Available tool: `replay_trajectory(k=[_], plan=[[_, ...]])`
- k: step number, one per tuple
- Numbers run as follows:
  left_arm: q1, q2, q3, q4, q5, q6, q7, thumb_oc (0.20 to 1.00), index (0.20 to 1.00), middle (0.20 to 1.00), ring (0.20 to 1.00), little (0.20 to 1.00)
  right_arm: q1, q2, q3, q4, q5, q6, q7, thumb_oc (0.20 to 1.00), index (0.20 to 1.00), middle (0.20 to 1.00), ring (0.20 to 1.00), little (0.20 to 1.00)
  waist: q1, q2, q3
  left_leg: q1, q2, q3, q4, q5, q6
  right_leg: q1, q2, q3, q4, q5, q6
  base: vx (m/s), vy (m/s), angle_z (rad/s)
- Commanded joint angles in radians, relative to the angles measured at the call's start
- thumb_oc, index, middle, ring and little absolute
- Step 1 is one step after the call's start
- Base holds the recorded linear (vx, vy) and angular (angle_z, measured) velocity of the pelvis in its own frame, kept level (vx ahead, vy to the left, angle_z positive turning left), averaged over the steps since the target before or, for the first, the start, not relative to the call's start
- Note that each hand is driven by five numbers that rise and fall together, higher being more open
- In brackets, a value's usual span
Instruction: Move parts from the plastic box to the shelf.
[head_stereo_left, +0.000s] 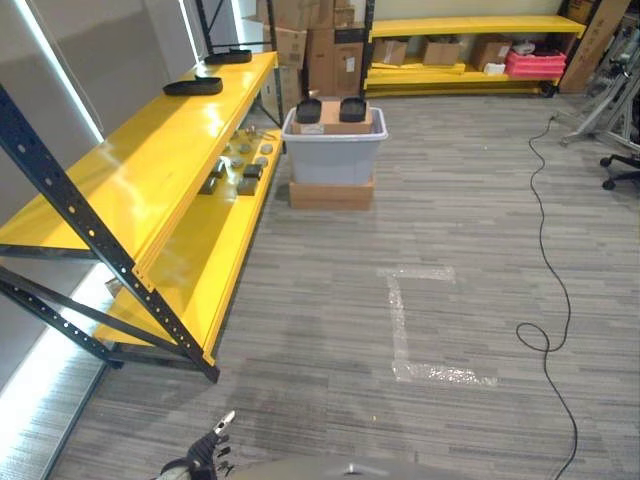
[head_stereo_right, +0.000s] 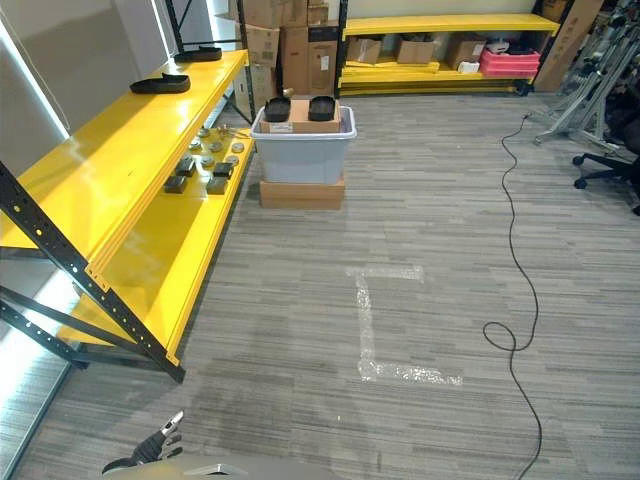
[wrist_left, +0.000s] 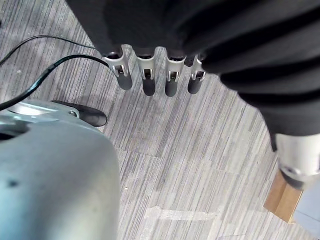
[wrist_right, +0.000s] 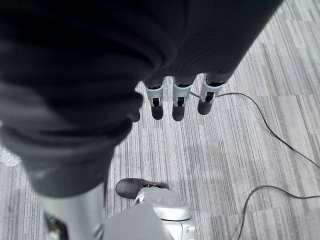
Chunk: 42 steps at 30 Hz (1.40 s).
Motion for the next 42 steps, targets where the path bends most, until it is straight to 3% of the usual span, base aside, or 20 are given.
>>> replay_trajectory(k=[1,4,7,11,12,13,14,23,26,29,30,35,42], plan=[[-0.044,-0.016,0.014,0.024,0.002,-0.018,-0.008,1.000,1.000,1.000,1.000,1.000,-0.031,0.005,0.008,0.081,0.003,0.002,-0.017,1.000,1.000,1.000,1.000,1.000,0.027,-0.049,-0.005,-0.013,-0.016,0.038,0.008,-0.038,-0.009,0.010,-0.067,0.012,-0.053,0.049,0.085,0.00,0.000,0.00],[-0.044,-0.016,0.012,0.026,-0.005,-0.021,-0.012,1.000,1.000,1.000,1.000,1.000,-0.033,0.006,0.014,0.079,0.003,0.008,-0.009,1.000,1.000,1.000,1.000,1.000,0.028,-0.050,-0.004,-0.013,-0.015,0.037,0.009,-0.039,-0.009,0.010,-0.067,0.012,-0.052,0.049,0.085,0.00,0.000,0.00],[-0.047,-0.019,0.010,0.035,0.011,0.027,-0.004,1.000,1.000,1.000,1.000,1.000,-0.033,0.011,0.020,0.079,0.005,0.006,-0.019,1.000,1.000,1.000,1.000,1.000,0.027,-0.052,-0.004,-0.012,-0.016,0.038,0.008,-0.040,-0.008,0.010,-0.067,0.011,-0.052,0.050,0.085,0.00,0.000,0.00],[-0.052,-0.027,0.014,0.043,-0.003,0.040,0.058,1.000,1.000,1.000,1.000,1.000,-0.032,0.015,0.020,0.076,0.007,-0.002,-0.046,1.000,1.000,1.000,1.000,1.000,0.023,-0.052,-0.005,-0.009,-0.014,0.041,0.010,-0.041,-0.009,0.013,-0.067,0.014,-0.049,0.049,0.085,0.00,0.000,0.00],[-0.053,-0.027,0.019,0.050,-0.013,0.065,0.083,1.000,1.000,1.000,1.000,1.000,-0.034,0.016,0.019,0.077,0.020,0.002,-0.050,1.000,1.000,1.000,1.000,1.000,0.024,-0.051,-0.005,-0.007,-0.013,0.040,0.009,-0.042,-0.009,0.014,-0.068,0.015,-0.049,0.048,0.085,0.04,0.001,0.01],[-0.055,-0.026,0.027,0.064,-0.018,0.153,0.114,1.000,1.000,1.000,1.000,1.000,-0.034,0.017,0.015,0.076,0.030,0.012,-0.051,1.000,1.000,1.000,1.000,1.000,0.023,-0.052,-0.005,-0.007,-0.013,0.040,0.009,-0.041,-0.009,0.013,-0.068,0.017,-0.047,0.050,0.085,0.00,0.000,0.00],[-0.056,-0.028,0.033,0.077,-0.026,0.167,0.103,1.000,1.000,1.000,1.000,1.000,-0.034,0.019,0.015,0.076,0.031,0.014,-0.053,1.000,1.000,1.000,1.000,1.000,0.022,-0.053,-0.005,-0.006,-0.012,0.041,0.009,-0.040,-0.009,0.013,-0.068,0.017,-0.047,0.050,0.085,0.00,0.000,0.00],[-0.072,-0.042,0.057,0.109,-0.031,0.176,0.150,1.000,1.000,1.000,1.000,1.000,-0.026,0.031,0.023,0.066,0.031,0.019,-0.051,1.000,1.000,1.000,1.000,1.000,0.012,-0.057,-0.009,-0.002,-0.011,0.043,0.006,-0.042,-0.009,0.013,-0.069,0.027,-0.048,0.051,0.084,0.01,0.001,0.00],[-0.076,-0.046,0.061,0.117,-0.022,0.166,0.167,1.000,1.000,1.000,1.000,1.000,-0.024,0.033,0.025,0.071,0.046,-0.030,-0.073,1.000,1.000,1.000,1.000,1.000,0.013,-0.059,-0.009,0.000,-0.011,0.041,0.007,-0.042,-0.010,0.015,-0.070,0.026,-0.048,0.052,0.085,0.00,0.000,0.00],[-0.082,-0.043,0.065,0.108,-0.068,0.113,0.171,1.000,1.000,1.000,1.000,1.000,-0.034,0.020,0.015,0.051,0.092,-0.104,-0.064,1.000,1.000,1.000,1.000,1.000,0.013,-0.060,-0.012,0.004,-0.011,0.039,0.005,-0.041,-0.011,0.018,-0.069,0.028,-0.049,0.054,0.086,0.00,0.000,0.00],[-0.090,-0.032,0.070,0.073,-0.110,0.076,0.185,1.000,1.000,1.000,1.000,1.000,-0.047,0.003,-0.007,0.016,0.142,-0.155,-0.042,1.000,1.000,1.000,1.000,1.000,0.014,-0.059,-0.012,0.004,-0.011,0.034,0.008,-0.042,-0.011,0.018,-0.070,0.030,-0.047,0.053,0.087,0.00,0.000,0.00],[-0.111,-0.005,0.079,0.015,-0.128,0.081,0.175,1.000,1.000,1.000,1.000,1.000,-0.081,-0.031,-0.024,-0.025,0.192,-0.162,-0.024,1.000,1.000,1.000,1.000,1.000,0.024,-0.060,-0.011,0.001,-0.015,0.022,0.014,-0.044,-0.010,0.017,-0.070,0.033,-0.046,0.053,0.086,0.01,0.008,0.00],[-0.125,-0.009,0.077,-0.012,-0.094,0.092,0.177,1.000,1.000,1.000,1.000,1.000,-0.108,-0.025,0.010,-0.128,0.291,-0.093,-0.068,1.000,1.000,1.000,1.000,1.000,0.041,-0.072,-0.005,-0.014,-0.034,-0.004,0.034,-0.048,0.005,0.005,-0.083,0.047,-0.025,0.056,0.089,0.05,0.058,0.01]])
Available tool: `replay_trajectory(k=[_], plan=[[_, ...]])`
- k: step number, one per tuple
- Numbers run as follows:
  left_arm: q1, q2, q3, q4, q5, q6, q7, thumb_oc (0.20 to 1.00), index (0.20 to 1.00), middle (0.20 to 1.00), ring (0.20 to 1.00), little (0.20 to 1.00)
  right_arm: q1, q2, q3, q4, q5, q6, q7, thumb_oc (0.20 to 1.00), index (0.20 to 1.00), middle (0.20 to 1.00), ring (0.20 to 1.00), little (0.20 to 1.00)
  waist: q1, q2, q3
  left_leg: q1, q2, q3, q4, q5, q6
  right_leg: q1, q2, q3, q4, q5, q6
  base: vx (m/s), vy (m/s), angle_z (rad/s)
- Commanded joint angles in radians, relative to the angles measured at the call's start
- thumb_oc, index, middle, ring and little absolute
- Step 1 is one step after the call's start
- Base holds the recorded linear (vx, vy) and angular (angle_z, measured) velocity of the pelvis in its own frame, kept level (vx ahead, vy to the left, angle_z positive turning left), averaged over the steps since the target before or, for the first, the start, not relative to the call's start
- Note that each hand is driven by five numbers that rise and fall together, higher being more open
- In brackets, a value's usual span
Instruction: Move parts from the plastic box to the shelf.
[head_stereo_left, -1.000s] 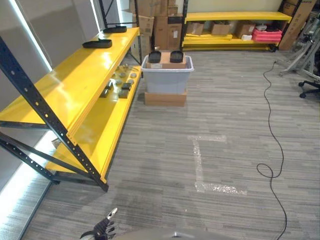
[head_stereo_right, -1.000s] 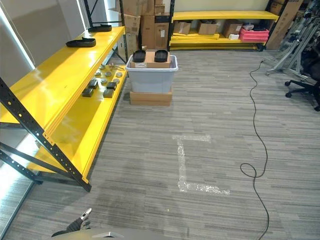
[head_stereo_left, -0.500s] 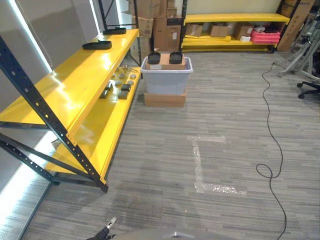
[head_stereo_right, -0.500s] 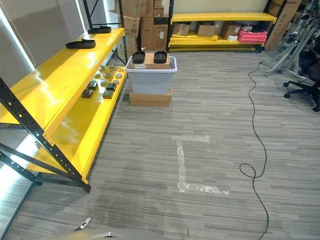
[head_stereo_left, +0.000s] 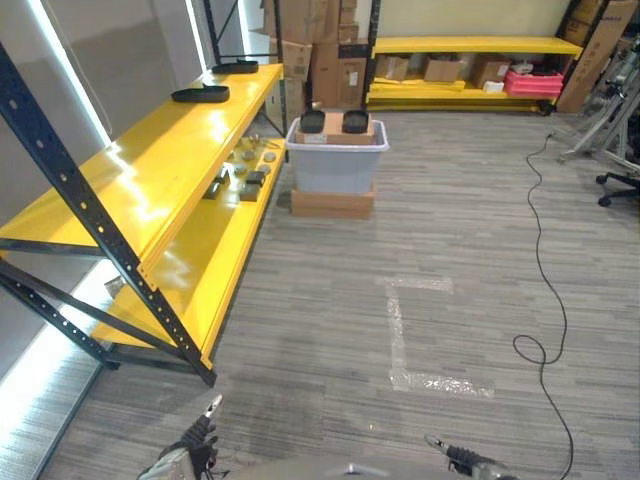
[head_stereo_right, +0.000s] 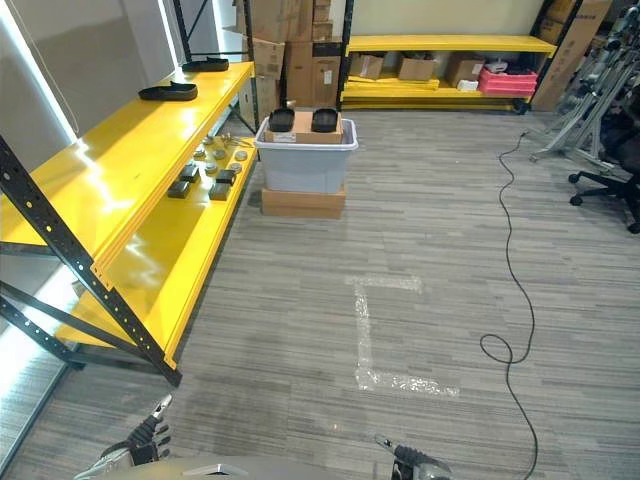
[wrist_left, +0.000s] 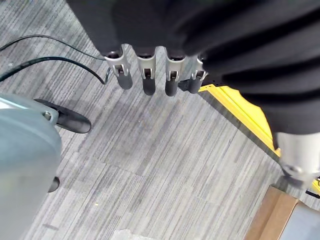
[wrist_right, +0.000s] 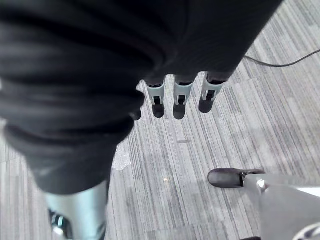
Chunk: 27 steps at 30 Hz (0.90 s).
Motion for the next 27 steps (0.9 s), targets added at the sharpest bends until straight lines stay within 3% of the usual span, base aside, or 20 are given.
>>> replay_trajectory(k=[1,4,5,7,8,11,14,17,20,22,23,24,27], plan=[[-0.067,-0.010,0.035,0.026,0.029,-0.011,0.015,1.000,1.000,1.000,1.000,1.000,-0.026,0.016,0.034,0.009,0.082,0.038,-0.050,1.000,1.000,1.000,1.000,1.000,0.032,-0.051,0.018,-0.021,-0.033,0.013,0.035,-0.052,0.008,-0.011,-0.085,0.059,-0.013,0.053,0.089,0.03,0.079,-0.02],[-0.074,-0.008,0.046,0.039,0.044,-0.015,0.017,1.000,1.000,1.000,1.000,1.000,-0.008,0.031,0.041,-0.070,0.113,0.041,-0.064,1.000,1.000,1.000,1.000,1.000,0.006,-0.056,0.036,-0.036,-0.047,0.013,0.059,-0.068,0.043,-0.074,-0.097,0.093,0.128,0.027,0.091,0.02,0.137,-0.11],[-0.078,0.001,0.045,0.028,0.043,-0.017,0.024,1.000,1.000,1.000,1.000,1.000,-0.001,0.036,0.049,-0.131,0.128,0.049,-0.067,1.000,1.000,1.000,1.000,1.000,-0.015,-0.053,0.063,-0.048,-0.063,0.011,0.079,-0.080,0.073,-0.173,-0.108,0.103,0.282,0.053,0.107,-0.05,0.142,-0.34],[-0.080,0.009,0.042,0.010,0.029,-0.015,0.038,1.000,1.000,1.000,1.000,1.000,0.015,0.040,0.060,-0.202,0.145,0.063,-0.075,1.000,1.000,1.000,1.000,1.000,-0.031,-0.046,0.094,-0.073,-0.068,0.013,0.116,-0.088,0.095,-0.292,-0.105,0.113,0.461,0.099,0.121,-0.05,0.119,-0.43],[-0.075,0.021,0.047,-0.018,0.000,-0.009,0.059,1.000,1.000,1.000,1.000,1.000,0.032,0.038,0.081,-0.299,0.143,0.092,-0.074,1.000,1.000,1.000,1.000,1.000,-0.040,-0.044,0.129,-0.097,-0.075,0.020,0.161,-0.104,0.110,-0.398,-0.109,0.102,0.556,0.158,0.126,0.02,0.020,-0.27],[-0.071,0.031,0.076,-0.036,0.007,-0.007,0.057,1.000,1.000,1.000,1.000,1.000,0.043,0.037,0.102,-0.375,0.135,0.111,-0.069,1.000,1.000,1.000,1.000,1.000,-0.048,-0.078,0.150,-0.107,-0.108,0.015,0.203,-0.135,0.104,-0.407,-0.118,0.071,0.391,0.218,0.151,0.19,-0.145,-0.37],[-0.076,0.041,0.090,-0.023,0.020,-0.012,0.043,1.000,1.000,1.000,1.000,1.000,0.043,0.026,0.113,-0.386,0.147,0.110,-0.047,1.000,1.000,1.000,1.000,1.000,-0.061,-0.117,0.156,-0.089,-0.144,-0.019,0.235,-0.179,0.091,-0.391,-0.132,0.076,0.122,0.255,0.170,0.36,-0.228,-0.32],[-0.059,0.049,0.096,-0.026,0.039,-0.017,0.026,1.000,1.000,1.000,1.000,1.000,0.051,0.027,0.106,-0.395,0.138,0.124,-0.027,1.000,1.000,1.000,1.000,1.000,-0.068,-0.125,0.157,-0.049,-0.142,-0.040,0.259,-0.230,0.097,-0.393,-0.141,0.098,0.044,0.310,0.177,0.53,-0.266,0.10],[-0.050,0.042,0.097,-0.052,0.045,-0.008,0.026,1.000,1.000,1.000,1.000,1.000,0.060,0.013,0.098,-0.407,0.125,0.147,-0.016,1.000,1.000,1.000,1.000,1.000,-0.070,-0.121,0.140,-0.031,-0.118,-0.049,0.269,-0.241,0.086,-0.355,-0.133,0.095,0.043,0.237,0.156,0.45,-0.206,0.23],[-0.054,0.028,0.093,-0.065,0.012,0.001,0.038,1.000,1.000,1.000,1.000,1.000,0.053,0.003,0.104,-0.393,0.114,0.153,-0.020,1.000,1.000,1.000,1.000,1.000,-0.074,-0.115,0.121,-0.006,-0.079,-0.038,0.284,-0.251,0.059,-0.310,-0.117,0.097,0.087,0.173,0.124,0.57,-0.256,0.35],[-0.054,0.019,0.093,-0.076,-0.002,0.005,0.047,1.000,1.000,1.000,1.000,1.000,0.048,0.000,0.115,-0.393,0.121,0.153,-0.028,1.000,1.000,1.000,1.000,1.000,-0.073,-0.112,0.113,0.003,-0.042,-0.030,0.306,-0.226,0.035,-0.287,-0.103,0.091,0.121,0.147,0.102,0.36,-0.185,0.32],[-0.054,0.019,0.093,-0.076,-0.002,0.005,0.047,1.000,1.000,1.000,1.000,1.000,0.048,0.000,0.115,-0.393,0.121,0.153,-0.028,1.000,1.000,1.000,1.000,1.000,-0.074,-0.111,0.114,0.004,-0.041,-0.031,0.306,-0.226,0.034,-0.286,-0.102,0.091,0.121,0.147,0.102,0.38,-0.215,0.26],[-0.054,-0.002,0.102,-0.073,-0.022,-0.008,0.046,1.000,1.000,1.000,1.000,1.000,0.042,-0.011,0.134,-0.411,0.109,0.163,-0.035,1.000,1.000,1.000,1.000,1.000,-0.074,-0.110,0.100,-0.028,0.028,-0.006,0.417,-0.116,-0.017,-0.239,-0.067,0.066,0.119,0.096,0.053,0.27,-0.187,0.24]])
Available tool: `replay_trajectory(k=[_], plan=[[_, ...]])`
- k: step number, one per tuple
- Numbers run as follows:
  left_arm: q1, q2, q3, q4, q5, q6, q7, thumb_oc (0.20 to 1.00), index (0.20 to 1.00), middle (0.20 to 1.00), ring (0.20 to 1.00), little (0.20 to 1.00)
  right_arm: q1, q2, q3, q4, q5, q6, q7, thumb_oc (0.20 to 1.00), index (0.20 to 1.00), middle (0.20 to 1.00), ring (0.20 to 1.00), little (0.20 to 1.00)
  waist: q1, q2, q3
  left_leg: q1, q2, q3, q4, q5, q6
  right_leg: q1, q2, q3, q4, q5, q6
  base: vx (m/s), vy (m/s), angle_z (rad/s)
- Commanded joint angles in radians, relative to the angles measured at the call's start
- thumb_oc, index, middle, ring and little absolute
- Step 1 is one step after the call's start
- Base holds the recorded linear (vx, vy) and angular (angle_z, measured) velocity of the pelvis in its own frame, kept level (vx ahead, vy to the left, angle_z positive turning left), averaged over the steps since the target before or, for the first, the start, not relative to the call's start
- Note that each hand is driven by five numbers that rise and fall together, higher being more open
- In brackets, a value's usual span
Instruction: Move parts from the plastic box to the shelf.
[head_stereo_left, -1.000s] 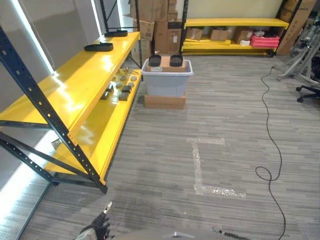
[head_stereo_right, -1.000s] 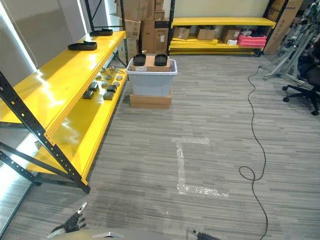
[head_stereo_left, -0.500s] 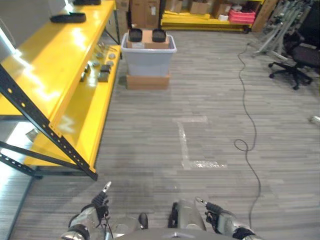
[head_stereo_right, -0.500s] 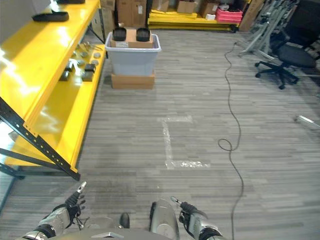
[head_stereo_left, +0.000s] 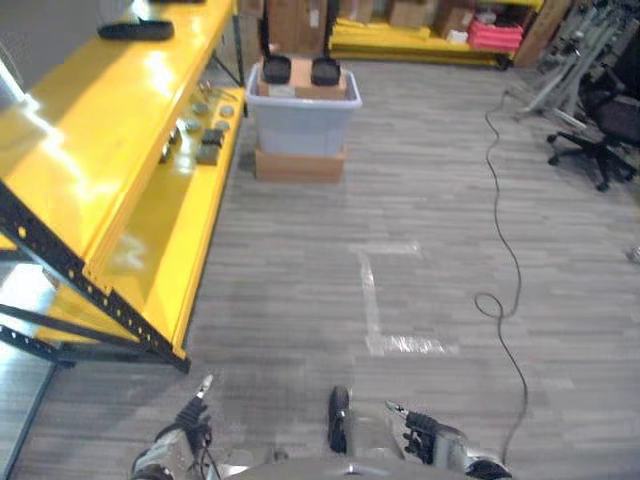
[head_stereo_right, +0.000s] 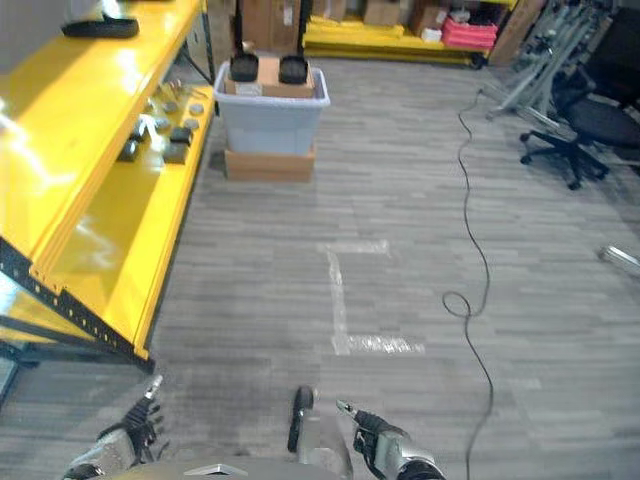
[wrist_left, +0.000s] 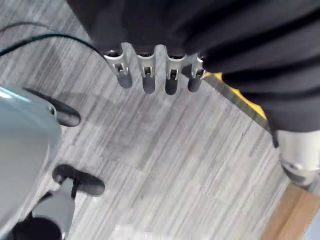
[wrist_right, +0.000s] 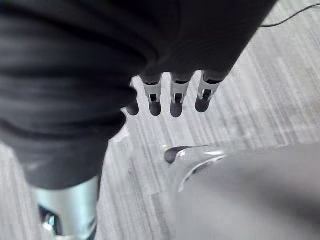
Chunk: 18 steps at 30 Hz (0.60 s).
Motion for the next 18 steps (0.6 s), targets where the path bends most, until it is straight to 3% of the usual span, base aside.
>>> replay_trajectory(k=[1,2,3,6,8,10,11,13,15,17,18], plan=[[-0.041,0.011,-0.005,-0.028,-0.027,-0.026,0.003,1.000,1.000,1.000,1.000,1.000,-0.026,-0.070,0.025,-0.025,-0.004,-0.002,-0.002,1.000,1.000,1.000,1.000,1.000,0.008,-0.031,0.003,-0.070,0.103,0.023,0.181,0.142,-0.035,0.078,-0.042,0.025,-0.185,0.103,0.081,0.27,-0.303,0.09],[-0.052,-0.001,0.000,-0.031,-0.047,-0.026,0.008,1.000,1.000,1.000,1.000,1.000,-0.020,-0.088,0.038,-0.049,0.019,0.001,-0.024,1.000,1.000,1.000,1.000,1.000,0.008,-0.050,0.014,-0.207,0.144,0.042,0.481,0.240,-0.059,0.117,-0.025,0.013,-0.202,0.075,0.033,0.31,-0.339,-0.12],[-0.059,0.000,-0.001,-0.034,-0.046,-0.025,0.007,1.000,1.000,1.000,1.000,1.000,-0.015,-0.095,0.037,-0.054,0.029,-0.002,-0.033,1.000,1.000,1.000,1.000,1.000,0.008,-0.054,0.023,-0.270,0.143,0.046,0.538,0.240,-0.052,0.128,-0.018,0.013,-0.208,0.070,0.022,0.34,-0.342,0.06],[-0.071,0.002,0.000,-0.023,-0.040,-0.030,-0.003,1.000,1.000,1.000,1.000,1.000,-0.013,-0.103,0.026,-0.040,0.040,-0.014,-0.031,1.000,1.000,1.000,1.000,1.000,0.014,-0.054,0.042,-0.353,0.126,0.072,0.521,0.211,-0.029,0.162,0.001,0.022,-0.224,0.063,0.020,0.21,-0.079,0.16],[-0.076,0.004,0.003,-0.010,-0.039,-0.042,-0.013,1.000,1.000,1.000,1.000,1.000,-0.023,-0.100,0.020,-0.016,0.036,-0.023,-0.020,1.000,1.000,1.000,1.000,1.000,0.024,-0.049,0.051,-0.345,0.094,0.099,0.390,0.193,-0.019,0.191,0.015,0.038,-0.238,0.053,0.027,0.30,0.020,-0.38],[-0.073,0.009,0.007,0.002,-0.046,-0.055,-0.021,1.000,1.000,1.000,1.000,1.000,-0.031,-0.093,0.023,0.004,0.018,-0.034,-0.014,1.000,1.000,1.000,1.000,1.000,0.039,-0.029,0.045,-0.334,0.056,0.102,0.143,0.213,-0.026,0.208,0.035,0.058,-0.235,0.035,0.042,0.45,0.096,-0.19],[-0.068,0.009,0.009,0.004,-0.053,-0.058,-0.022,1.000,1.000,1.000,1.000,1.000,-0.034,-0.088,0.023,0.010,0.011,-0.037,-0.016,1.000,1.000,1.000,1.000,1.000,0.053,-0.014,0.046,-0.337,0.042,0.096,0.021,0.243,-0.036,0.223,0.047,0.075,-0.225,0.023,0.049,0.50,0.110,-0.19],[-0.049,0.009,0.011,-0.012,-0.060,-0.056,-0.017,1.000,1.000,1.000,1.000,1.000,-0.035,-0.085,0.023,0.004,0.008,-0.038,-0.024,1.000,1.000,1.000,1.000,1.000,0.082,0.018,0.046,-0.382,0.048,0.086,-0.112,0.364,-0.068,0.258,0.079,0.099,-0.207,0.001,0.046,0.54,0.089,-0.19],[-0.029,0.009,0.022,-0.036,-0.056,-0.051,-0.015,1.000,1.000,1.000,1.000,1.000,-0.031,-0.088,0.027,-0.016,0.013,-0.038,-0.020,1.000,1.000,1.000,1.000,1.000,0.114,0.035,0.050,-0.445,0.054,0.098,-0.184,0.435,-0.087,0.307,0.098,0.104,-0.194,-0.028,0.037,0.66,0.103,-0.63],[0.004,0.014,0.056,-0.065,-0.050,-0.052,0.002,1.000,1.000,1.000,1.000,1.000,-0.054,-0.082,0.055,-0.030,0.014,-0.045,-0.009,1.000,1.000,1.000,1.000,1.000,0.160,0.033,0.040,-0.478,0.051,0.101,-0.111,0.420,-0.063,0.351,0.080,0.094,-0.128,-0.114,0.043,0.68,0.149,-0.42],[0.009,0.014,0.060,-0.063,-0.054,-0.060,0.003,1.000,1.000,1.000,1.000,1.000,-0.061,-0.078,0.058,-0.029,0.012,-0.049,-0.007,1.000,1.000,1.000,1.000,1.000,0.166,0.033,0.035,-0.478,0.052,0.098,-0.098,0.409,-0.054,0.349,0.077,0.095,-0.109,-0.125,0.046,0.45,0.125,-0.85]])
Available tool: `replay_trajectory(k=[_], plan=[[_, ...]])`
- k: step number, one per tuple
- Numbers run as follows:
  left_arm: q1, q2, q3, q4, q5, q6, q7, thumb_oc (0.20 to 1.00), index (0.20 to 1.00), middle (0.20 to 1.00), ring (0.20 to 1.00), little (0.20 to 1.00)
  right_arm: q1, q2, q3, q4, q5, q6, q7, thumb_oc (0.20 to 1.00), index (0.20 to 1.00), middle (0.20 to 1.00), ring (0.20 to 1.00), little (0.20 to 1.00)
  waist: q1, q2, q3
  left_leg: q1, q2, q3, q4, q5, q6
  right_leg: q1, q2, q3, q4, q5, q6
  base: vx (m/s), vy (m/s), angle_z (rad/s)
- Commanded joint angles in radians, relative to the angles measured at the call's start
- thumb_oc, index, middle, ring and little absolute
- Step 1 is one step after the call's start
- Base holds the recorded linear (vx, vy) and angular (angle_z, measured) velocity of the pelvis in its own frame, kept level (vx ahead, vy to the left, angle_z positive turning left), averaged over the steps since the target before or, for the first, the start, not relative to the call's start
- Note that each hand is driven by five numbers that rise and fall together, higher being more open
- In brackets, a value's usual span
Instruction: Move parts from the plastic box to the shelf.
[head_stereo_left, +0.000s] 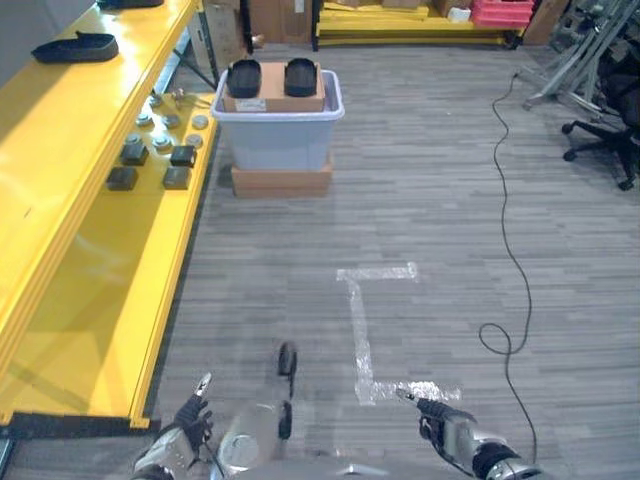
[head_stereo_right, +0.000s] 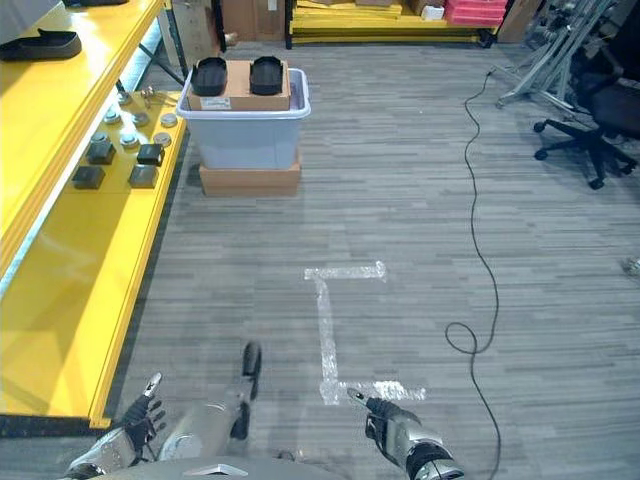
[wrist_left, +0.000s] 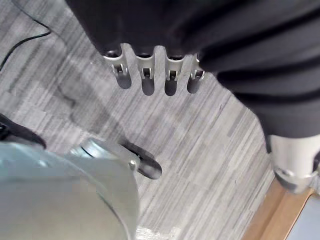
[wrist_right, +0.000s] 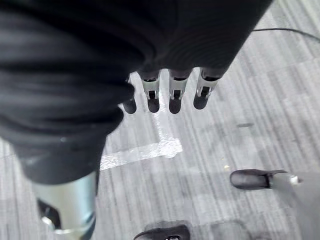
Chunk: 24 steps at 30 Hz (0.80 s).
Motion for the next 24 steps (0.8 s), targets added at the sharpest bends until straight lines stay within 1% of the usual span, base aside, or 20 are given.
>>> replay_trajectory(k=[1,3,4,5,6,7,8,9,11,13,14,15,16,17,18,19,20,21,22,24], plan=[[0.010,0.000,0.016,-0.055,-0.007,-0.049,0.014,1.000,1.000,1.000,1.000,1.000,0.010,-0.008,-0.001,-0.069,0.022,-0.039,0.016,1.000,1.000,1.000,1.000,1.000,0.069,0.025,-0.055,0.046,0.017,0.016,0.090,0.048,0.036,-0.190,-0.037,-0.029,0.270,0.049,0.098,0.45,0.143,-1.34],[0.007,0.008,0.019,-0.033,-0.006,-0.061,0.011,1.000,1.000,1.000,1.000,1.000,0.001,0.004,-0.001,-0.068,0.049,-0.046,0.017,1.000,1.000,1.000,1.000,1.000,0.088,0.014,-0.073,0.059,-0.005,0.016,0.128,-0.002,0.066,-0.160,-0.076,-0.058,0.317,0.058,0.116,0.47,0.184,-0.81],[0.002,0.014,0.011,-0.021,-0.001,-0.068,0.014,1.000,1.000,1.000,1.000,1.000,-0.001,0.020,-0.001,-0.072,0.060,-0.062,0.016,1.000,1.000,1.000,1.000,1.000,0.097,0.009,-0.091,0.095,-0.036,0.014,0.133,-0.045,0.104,-0.163,-0.119,-0.089,0.429,0.111,0.146,0.37,0.198,-0.19],[0.000,0.016,0.008,-0.019,0.002,-0.067,0.015,1.000,1.000,1.000,1.000,1.000,-0.001,0.025,0.000,-0.075,0.063,-0.063,0.013,1.000,1.000,1.000,1.000,1.000,0.098,0.008,-0.095,0.103,-0.042,0.014,0.133,-0.052,0.112,-0.169,-0.129,-0.095,0.457,0.126,0.154,0.47,0.281,-0.26],[-0.003,0.021,0.002,-0.012,0.016,-0.066,0.012,1.000,1.000,1.000,1.000,1.000,0.002,0.036,0.006,-0.094,0.066,-0.066,-0.002,1.000,1.000,1.000,1.000,1.000,0.099,0.015,-0.105,0.129,-0.056,0.011,0.124,-0.069,0.137,-0.201,-0.157,-0.110,0.574,0.179,0.174,0.33,0.225,-0.11],[-0.005,0.023,-0.003,-0.006,0.020,-0.070,0.009,1.000,1.000,1.000,1.000,1.000,0.004,0.042,0.008,-0.101,0.069,-0.071,-0.007,1.000,1.000,1.000,1.000,1.000,0.099,0.021,-0.110,0.140,-0.063,0.010,0.122,-0.082,0.149,-0.231,-0.174,-0.114,0.653,0.211,0.181,0.40,0.281,0.14],[-0.008,0.026,-0.014,-0.002,0.014,-0.074,0.008,1.000,1.000,1.000,1.000,1.000,0.004,0.047,0.017,-0.116,0.081,-0.073,-0.019,1.000,1.000,1.000,1.000,1.000,0.098,0.033,-0.112,0.161,-0.066,0.008,0.115,-0.100,0.166,-0.283,-0.191,-0.118,0.752,0.244,0.178,0.33,0.221,0.12],[-0.010,0.028,-0.023,-0.001,0.003,-0.077,0.010,1.000,1.000,1.000,1.000,1.000,0.005,0.052,0.022,-0.128,0.087,-0.075,-0.028,1.000,1.000,1.000,1.000,1.000,0.094,0.034,-0.110,0.175,-0.075,0.009,0.112,-0.114,0.177,-0.330,-0.205,-0.116,0.802,0.255,0.176,0.33,0.181,0.01],[-0.016,0.032,-0.033,-0.013,-0.005,-0.072,0.013,1.000,1.000,1.000,1.000,1.000,0.009,0.054,0.035,-0.160,0.094,-0.074,-0.048,1.000,1.000,1.000,1.000,1.000,0.080,0.044,-0.096,0.206,-0.078,-0.001,0.111,-0.135,0.188,-0.427,-0.203,-0.149,0.805,0.238,0.156,0.27,0.055,-0.05],[-0.027,0.035,-0.032,-0.031,0.004,-0.056,0.012,1.000,1.000,1.000,1.000,1.000,0.011,0.045,0.043,-0.190,0.106,-0.077,-0.039,1.000,1.000,1.000,1.000,1.000,0.059,0.049,-0.077,0.246,-0.080,-0.029,0.115,-0.155,0.182,-0.520,-0.189,-0.195,0.704,0.225,0.143,0.31,-0.097,0.29],[-0.031,0.039,-0.030,-0.039,0.004,-0.047,0.013,1.000,1.000,1.000,1.000,1.000,0.011,0.038,0.045,-0.199,0.106,-0.080,-0.025,1.000,1.000,1.000,1.000,1.000,0.043,0.040,-0.066,0.275,-0.086,-0.042,0.121,-0.176,0.175,-0.559,-0.185,-0.203,0.592,0.258,0.154,0.37,-0.167,0.55],[-0.032,0.040,-0.025,-0.041,0.001,-0.043,0.014,1.000,1.000,1.000,1.000,1.000,0.011,0.032,0.043,-0.203,0.098,-0.080,-0.013,1.000,1.000,1.000,1.000,1.000,0.028,0.030,-0.057,0.298,-0.092,-0.052,0.126,-0.196,0.170,-0.583,-0.187,-0.200,0.495,0.295,0.166,0.51,-0.237,0.65],[-0.034,0.040,-0.020,-0.037,-0.004,-0.040,0.009,1.000,1.000,1.000,1.000,1.000,0.008,0.023,0.036,-0.200,0.089,-0.082,0.010,1.000,1.000,1.000,1.000,1.000,0.001,0.007,-0.049,0.326,-0.106,-0.071,0.142,-0.239,0.161,-0.617,-0.197,-0.178,0.333,0.347,0.190,0.52,-0.238,0.64],[-0.033,0.040,-0.020,-0.035,0.000,-0.041,0.005,1.000,1.000,1.000,1.000,1.000,0.007,0.019,0.030,-0.196,0.085,-0.082,0.022,1.000,1.000,1.000,1.000,1.000,-0.010,-0.006,-0.047,0.338,-0.114,-0.082,0.150,-0.258,0.157,-0.631,-0.208,-0.161,0.252,0.363,0.201,0.59,-0.278,0.25],[-0.028,0.038,-0.022,-0.031,0.009,-0.046,-0.001,1.000,1.000,1.000,1.000,1.000,0.008,0.016,0.020,-0.193,0.077,-0.081,0.033,1.000,1.000,1.000,1.000,1.000,-0.021,-0.013,-0.042,0.360,-0.114,-0.098,0.161,-0.286,0.151,-0.633,-0.219,-0.144,0.142,0.382,0.212,0.54,-0.253,0.21],[-0.021,0.037,-0.025,-0.029,0.014,-0.050,-0.010,1.000,1.000,1.000,1.000,1.000,0.010,0.015,0.007,-0.188,0.065,-0.082,0.047,1.000,1.000,1.000,1.000,1.000,-0.029,-0.015,-0.039,0.379,-0.110,-0.112,0.166,-0.304,0.147,-0.633,-0.228,-0.128,0.073,0.404,0.223,0.63,-0.295,0.28],[-0.009,0.032,-0.031,-0.027,0.024,-0.064,-0.020,1.000,1.000,1.000,1.000,1.000,0.017,0.017,-0.008,-0.186,0.058,-0.086,0.056,1.000,1.000,1.000,1.000,1.000,-0.035,-0.016,-0.036,0.406,-0.099,-0.129,0.169,-0.324,0.143,-0.644,-0.242,-0.113,0.021,0.423,0.231,0.64,-0.295,0.56],[0.000,0.029,-0.034,-0.026,0.034,-0.073,-0.029,1.000,1.000,1.000,1.000,1.000,0.021,0.019,-0.021,-0.183,0.048,-0.088,0.066,1.000,1.000,1.000,1.000,1.000,-0.038,-0.013,-0.033,0.427,-0.086,-0.139,0.171,-0.336,0.140,-0.652,-0.246,-0.108,0.004,0.432,0.235,0.59,-0.275,0.54],[0.011,0.028,-0.035,-0.030,0.045,-0.077,-0.039,1.000,1.000,1.000,1.000,1.000,0.022,0.021,-0.028,-0.178,0.046,-0.091,0.071,1.000,1.000,1.000,1.000,1.000,-0.037,-0.015,-0.030,0.439,-0.076,-0.141,0.183,-0.354,0.137,-0.652,-0.254,-0.105,0.017,0.436,0.236,0.61,-0.289,0.63],[0.030,0.015,-0.050,-0.036,0.056,-0.089,-0.053,1.000,1.000,1.000,1.000,1.000,0.020,0.016,-0.035,-0.160,0.044,-0.094,0.082,1.000,1.000,1.000,1.000,1.000,-0.032,-0.021,-0.037,0.480,-0.042,-0.157,0.193,-0.384,0.114,-0.620,-0.261,-0.110,0.025,0.421,0.236,0.63,-0.310,0.64]])
